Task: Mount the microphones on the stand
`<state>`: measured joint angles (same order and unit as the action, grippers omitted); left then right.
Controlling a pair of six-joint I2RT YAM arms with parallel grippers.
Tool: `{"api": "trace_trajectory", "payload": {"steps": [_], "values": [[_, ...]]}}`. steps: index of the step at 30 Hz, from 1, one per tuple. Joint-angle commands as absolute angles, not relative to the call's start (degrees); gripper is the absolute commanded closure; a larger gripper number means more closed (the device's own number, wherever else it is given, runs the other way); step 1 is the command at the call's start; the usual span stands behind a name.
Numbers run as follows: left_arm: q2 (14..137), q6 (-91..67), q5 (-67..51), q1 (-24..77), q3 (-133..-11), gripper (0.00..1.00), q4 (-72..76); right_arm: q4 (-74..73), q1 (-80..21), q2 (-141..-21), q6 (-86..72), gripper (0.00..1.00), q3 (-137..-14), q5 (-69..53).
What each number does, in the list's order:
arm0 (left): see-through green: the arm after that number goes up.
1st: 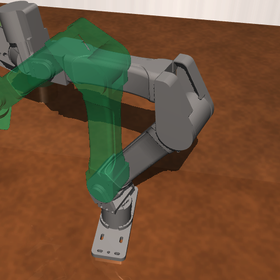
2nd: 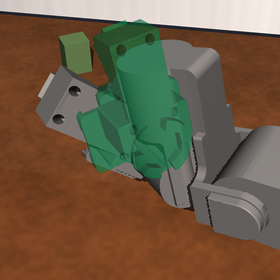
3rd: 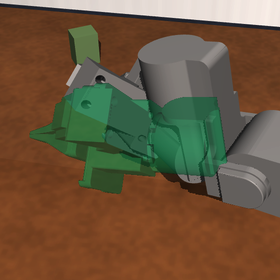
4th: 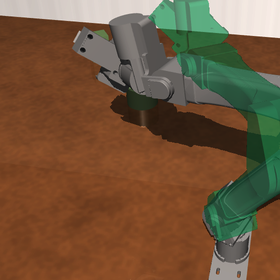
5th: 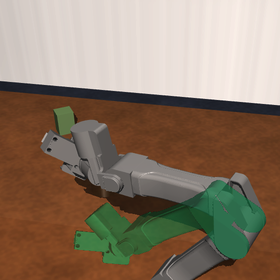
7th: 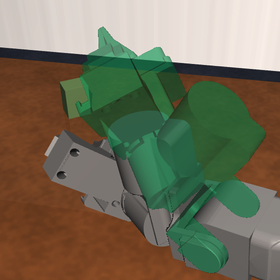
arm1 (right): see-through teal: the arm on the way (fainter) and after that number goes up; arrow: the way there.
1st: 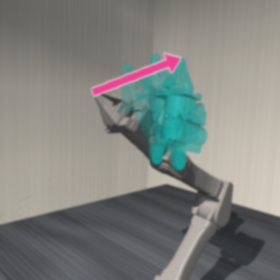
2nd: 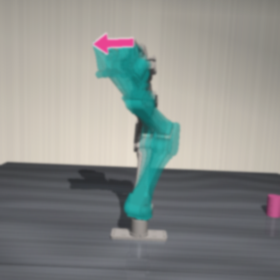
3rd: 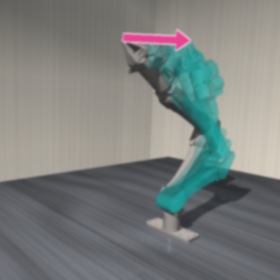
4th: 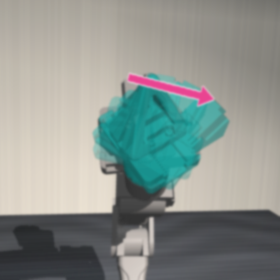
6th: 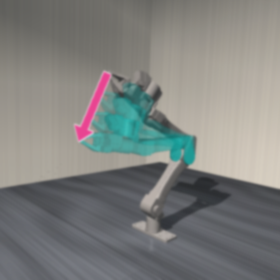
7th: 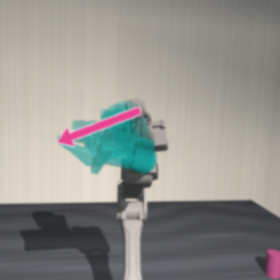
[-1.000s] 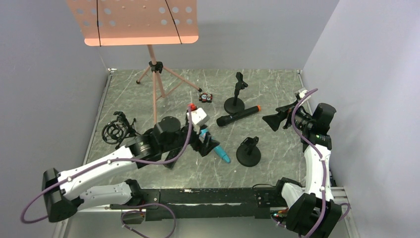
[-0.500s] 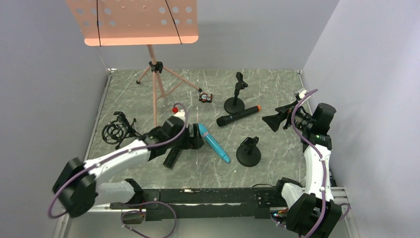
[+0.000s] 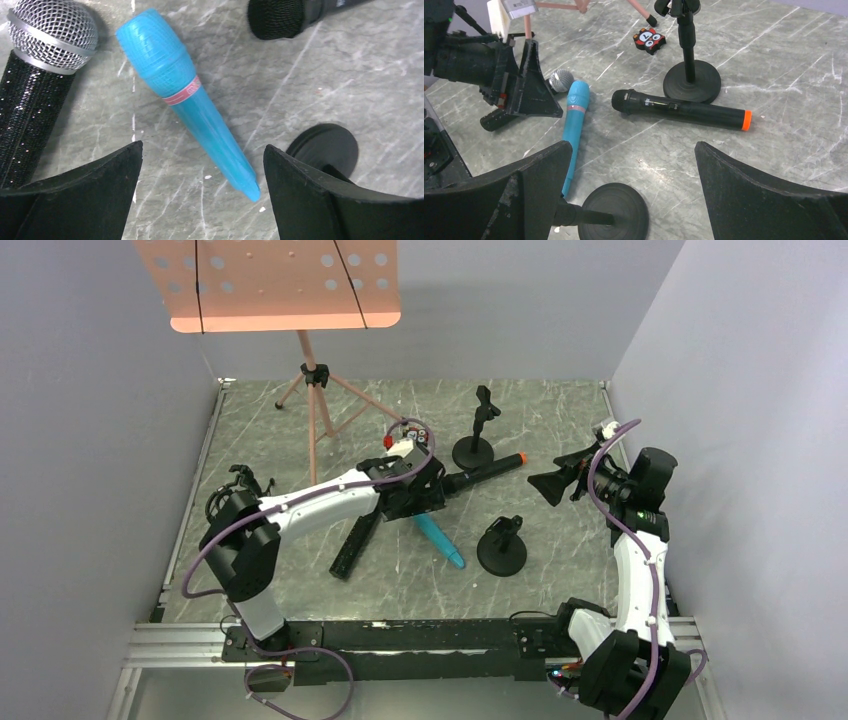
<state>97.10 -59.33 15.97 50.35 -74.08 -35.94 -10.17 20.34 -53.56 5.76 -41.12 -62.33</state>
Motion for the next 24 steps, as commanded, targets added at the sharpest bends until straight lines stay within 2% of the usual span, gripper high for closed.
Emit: {"api": "trace_trajectory", "payload": {"steps": [1,14,24], "values": [[98.5,-62.5,18.5,50.5,-75.9,0.06,-40.6,-8.1,20.0,-53.7,5.8,0.00,-42.3,-64.3],[99.4,-64.0,18.6,50.5,-75.6,0.06,-39.3,-8.2,20.0,-53.7,6.3,0.00,-42.2,-63.6],[106.4,-65.4,16.2,49.7,-79.6,0.09,-39.5,-8.5,20.1,-52.3,6.1,0.00,-42.5,-64.3]]}}
